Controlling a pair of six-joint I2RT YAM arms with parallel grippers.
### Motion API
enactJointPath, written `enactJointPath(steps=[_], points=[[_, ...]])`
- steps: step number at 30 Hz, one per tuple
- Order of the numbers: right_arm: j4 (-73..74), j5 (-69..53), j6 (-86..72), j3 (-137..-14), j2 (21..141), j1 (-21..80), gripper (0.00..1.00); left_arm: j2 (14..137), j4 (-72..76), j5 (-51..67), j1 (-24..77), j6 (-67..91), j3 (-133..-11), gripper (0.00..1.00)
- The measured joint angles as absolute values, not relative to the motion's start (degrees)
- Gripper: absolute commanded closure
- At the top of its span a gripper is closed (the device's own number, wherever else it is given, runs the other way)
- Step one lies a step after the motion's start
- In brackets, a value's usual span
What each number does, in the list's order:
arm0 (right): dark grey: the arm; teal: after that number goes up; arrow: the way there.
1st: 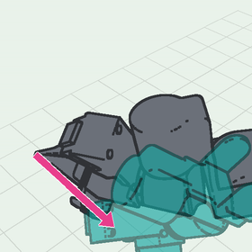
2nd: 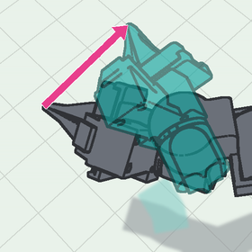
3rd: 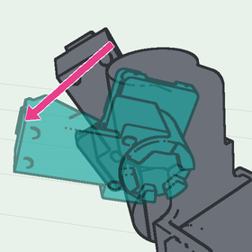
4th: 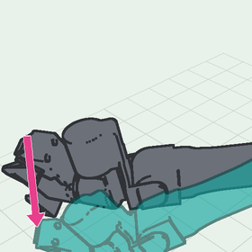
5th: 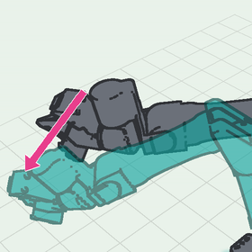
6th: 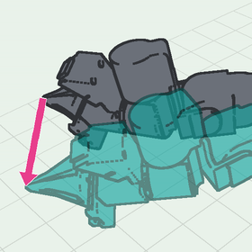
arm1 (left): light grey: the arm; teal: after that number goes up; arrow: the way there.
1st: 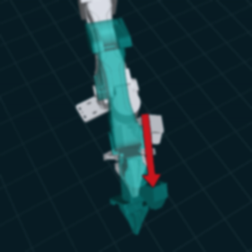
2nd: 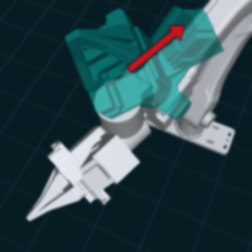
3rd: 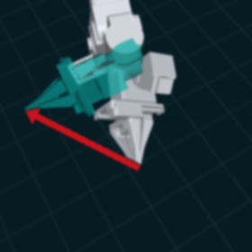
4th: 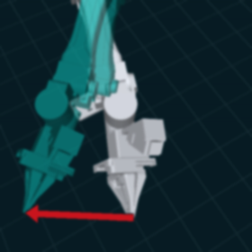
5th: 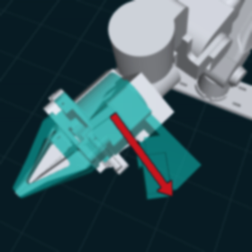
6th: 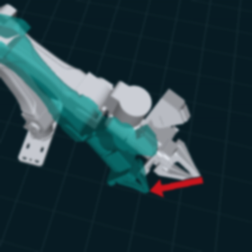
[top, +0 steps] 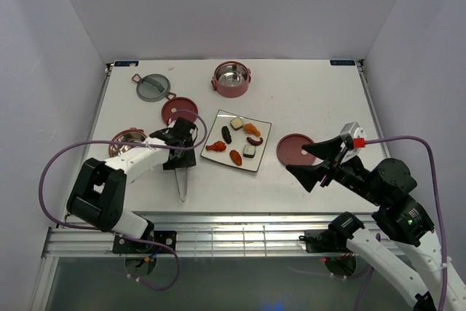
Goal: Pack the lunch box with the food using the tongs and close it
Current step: Place the clamp at the center of the board.
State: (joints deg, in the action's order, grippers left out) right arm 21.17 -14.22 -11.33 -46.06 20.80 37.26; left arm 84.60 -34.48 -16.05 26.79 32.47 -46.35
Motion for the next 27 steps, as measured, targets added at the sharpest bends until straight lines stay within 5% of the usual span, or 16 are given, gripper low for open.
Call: enactJointPath(steps=[12, 27], points=[[21.2, -14.2, -11.3, -46.1, 21.5, 37.3, 0.14, 75.7, -48.3, -15.6, 27.2, 30.0, -64.3, 0.3], [21.1, -14.3, -11.5, -46.1, 21.3, 37.3, 0.14, 78.5, -44.8, -14.5, 27.2, 31.1, -51.2, 0.3]])
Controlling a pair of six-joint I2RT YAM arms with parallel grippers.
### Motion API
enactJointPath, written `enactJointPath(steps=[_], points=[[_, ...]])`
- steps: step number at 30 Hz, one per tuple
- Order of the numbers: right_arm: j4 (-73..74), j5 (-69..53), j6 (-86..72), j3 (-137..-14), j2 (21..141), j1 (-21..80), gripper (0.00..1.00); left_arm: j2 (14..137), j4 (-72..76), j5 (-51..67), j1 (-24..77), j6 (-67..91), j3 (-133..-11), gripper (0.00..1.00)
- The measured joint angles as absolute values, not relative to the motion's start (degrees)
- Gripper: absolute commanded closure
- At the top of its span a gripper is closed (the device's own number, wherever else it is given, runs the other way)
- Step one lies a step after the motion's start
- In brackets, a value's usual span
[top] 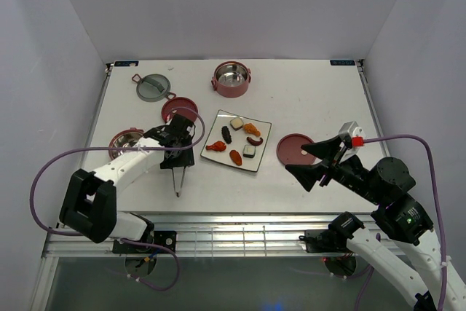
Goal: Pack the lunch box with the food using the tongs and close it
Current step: Place the clamp at the center of the board.
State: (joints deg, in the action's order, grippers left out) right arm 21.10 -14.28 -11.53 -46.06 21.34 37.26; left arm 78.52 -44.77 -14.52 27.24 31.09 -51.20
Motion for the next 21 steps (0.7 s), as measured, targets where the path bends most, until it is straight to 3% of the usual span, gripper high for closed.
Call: enactJointPath(steps=[8, 21], points=[[21.6, -14.2, -11.3, -46.1, 20.3, 37.3, 0.14, 82.8, -37.3, -14.3, 27.2, 31.9, -46.8, 0.3], [22.9, -13.8, -11.1, -46.1, 20.0, 37.3, 0.14, 84.6, -33.2, -14.3, 27.2, 34.2, -44.1, 0.17]])
